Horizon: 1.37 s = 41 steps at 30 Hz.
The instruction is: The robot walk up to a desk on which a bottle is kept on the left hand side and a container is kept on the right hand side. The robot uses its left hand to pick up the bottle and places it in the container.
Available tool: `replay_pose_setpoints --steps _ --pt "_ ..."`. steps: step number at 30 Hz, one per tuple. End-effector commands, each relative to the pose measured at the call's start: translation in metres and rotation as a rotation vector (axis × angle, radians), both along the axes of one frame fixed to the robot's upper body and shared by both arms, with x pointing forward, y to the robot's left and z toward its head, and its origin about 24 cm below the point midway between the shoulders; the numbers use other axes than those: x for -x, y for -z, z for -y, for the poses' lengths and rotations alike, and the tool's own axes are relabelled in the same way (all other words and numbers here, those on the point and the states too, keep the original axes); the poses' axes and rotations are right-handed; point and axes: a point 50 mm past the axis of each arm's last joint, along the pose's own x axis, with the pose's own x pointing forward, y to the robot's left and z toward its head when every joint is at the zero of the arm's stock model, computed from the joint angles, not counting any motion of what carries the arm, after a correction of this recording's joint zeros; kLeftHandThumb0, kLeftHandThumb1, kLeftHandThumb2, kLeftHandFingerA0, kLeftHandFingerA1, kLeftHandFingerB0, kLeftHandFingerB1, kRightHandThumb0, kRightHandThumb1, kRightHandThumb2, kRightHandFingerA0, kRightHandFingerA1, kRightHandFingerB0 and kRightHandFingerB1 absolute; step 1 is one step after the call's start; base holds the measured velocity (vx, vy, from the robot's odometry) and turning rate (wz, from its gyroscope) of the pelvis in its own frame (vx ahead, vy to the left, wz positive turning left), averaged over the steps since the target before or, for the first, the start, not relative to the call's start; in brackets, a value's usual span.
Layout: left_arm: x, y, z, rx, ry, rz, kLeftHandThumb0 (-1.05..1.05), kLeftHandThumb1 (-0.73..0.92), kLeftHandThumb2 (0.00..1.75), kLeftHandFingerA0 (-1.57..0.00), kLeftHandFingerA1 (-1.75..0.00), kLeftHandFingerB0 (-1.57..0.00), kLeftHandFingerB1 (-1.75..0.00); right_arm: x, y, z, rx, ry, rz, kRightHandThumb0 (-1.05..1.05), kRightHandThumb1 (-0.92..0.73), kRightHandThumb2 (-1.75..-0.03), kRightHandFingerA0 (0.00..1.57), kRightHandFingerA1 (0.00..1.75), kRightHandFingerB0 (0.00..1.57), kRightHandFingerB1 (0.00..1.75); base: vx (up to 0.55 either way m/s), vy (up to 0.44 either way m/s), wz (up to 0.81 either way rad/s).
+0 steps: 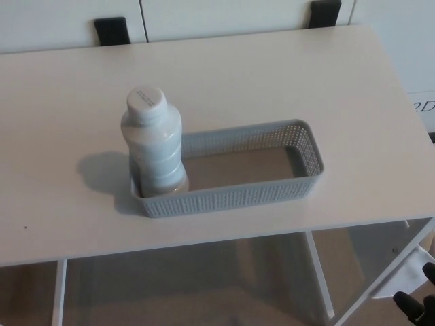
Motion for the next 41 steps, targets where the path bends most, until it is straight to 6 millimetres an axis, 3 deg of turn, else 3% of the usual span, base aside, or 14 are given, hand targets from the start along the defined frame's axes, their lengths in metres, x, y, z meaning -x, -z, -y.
replay_pose_setpoints --steps 1,2,3,4,9,10,11,12,14,17,18,19,27,41 --pt "0.194 0.129 -0.03 0.228 -0.848 -0.234 -0.61 0.49 0.77 -0.29 -0.57 -0.07 -0.39 0.017 -0.003 0.024 0.063 0.024 -0.091 -0.62 -0.35 -0.52 0.38 0.45 0.3 0.35 0.0 0.0 0.0" --pt "0.204 0.149 -0.021 0.182 -0.903 -0.325 -0.51 0.67 0.59 -0.47 -0.63 -0.23 -0.36 0.021 -0.002 0.025 0.065 0.023 -0.097 -0.6 -0.36 -0.53 0.37 0.45 0.3 0.35 0.0 0.0 0.0" --pt "0.21 0.161 -0.014 0.15 -0.935 -0.383 -0.51 0.67 0.59 -0.47 -0.63 -0.23 -0.36 0.023 -0.002 0.026 0.066 0.023 -0.101 -0.6 -0.36 -0.53 0.37 0.45 0.3 0.35 0.0 0.0 0.0" --pt "0.221 0.179 -0.002 0.13 -0.949 -0.483 -0.51 0.71 0.61 -0.57 -0.68 -0.33 -0.4 0.028 -0.001 0.027 0.063 0.023 -0.11 -0.65 -0.36 -0.7 0.36 0.53 0.25 0.4 0.0 0.0 0.0" --pt "0.253 0.214 0.033 0.16 -0.901 -0.727 -0.53 0.65 0.79 -0.39 -0.63 -0.21 -0.45 0.048 0.008 0.027 0.066 0.018 -0.162 -0.61 -0.37 -0.52 0.38 0.47 0.28 0.33 0.0 0.0 0.0" --pt "0.259 0.22 0.041 0.164 -0.883 -0.775 -0.45 0.67 0.75 -0.36 -0.6 -0.25 -0.44 0.056 0.011 0.027 0.067 0.011 -0.179 -0.62 -0.33 -0.71 0.26 0.49 0.19 0.42 0.0 0.0 0.0" --pt "0.259 0.22 0.041 0.164 -0.883 -0.775 -0.45 0.67 0.75 -0.36 -0.6 -0.25 -0.44 0.056 0.011 0.027 0.067 0.011 -0.179 -0.62 -0.33 -0.71 0.26 0.49 0.19 0.42 0.0 0.0 0.0" --pt "0.255 0.238 0.058 0.021 -0.729 -0.903 -0.43 0.74 0.62 -0.64 -0.57 -0.43 -0.44 0.064 0.016 0.029 0.089 -0.001 -0.221 -0.63 -0.33 -0.72 0.25 0.51 0.18 0.45 0.0 0.0 0.0" --pt "0.248 0.244 0.064 -0.03 -0.637 -0.938 -0.43 0.7 0.6 -0.76 -0.59 -0.49 -0.47 0.066 0.018 0.029 0.104 0.0 -0.255 -0.56 -0.31 -0.69 0.29 0.48 0.24 0.43 0.0 0.0 0.0" --pt "0.239 0.249 0.068 -0.065 -0.56 -0.956 -0.43 0.7 0.6 -0.76 -0.59 -0.49 -0.47 0.068 0.02 0.03 0.12 0.003 -0.289 -0.56 -0.31 -0.69 0.29 0.48 0.24 0.43 0.0 0.0 0.0" --pt "0.225 0.253 0.072 -0.066 -0.464 -0.956 -0.41 0.77 0.62 -0.61 -0.59 -0.38 -0.45 0.069 0.022 0.029 0.132 -0.007 -0.307 -0.56 -0.33 -0.7 0.29 0.49 0.24 0.43 0.0 0.0 0.0" --pt "0.215 0.255 0.073 -0.065 -0.453 -0.937 -0.37 0.71 0.61 -0.59 -0.58 -0.43 -0.46 0.07 0.022 0.027 0.137 -0.007 -0.313 -0.59 -0.4 -0.53 0.43 0.43 0.3 0.35 0.0 0.0 0.0" --pt "0.152 0.252 0.071 -0.032 -0.404 -0.746 -0.44 0.73 0.61 -0.46 -0.52 -0.33 -0.37 0.074 0.026 0.028 0.148 0.013 -0.349 -0.7 -0.51 -0.57 0.31 0.42 0.31 0.41 0.0 0.0 0.0" --pt "0.158 0.257 0.081 -0.023 -0.374 -0.732 -0.44 0.73 0.61 -0.45 -0.55 -0.33 -0.4 0.087 0.029 0.03 0.139 0.022 -0.372 -0.65 -0.53 -0.57 0.28 0.4 0.3 0.38 0.0 0.0 0.0"
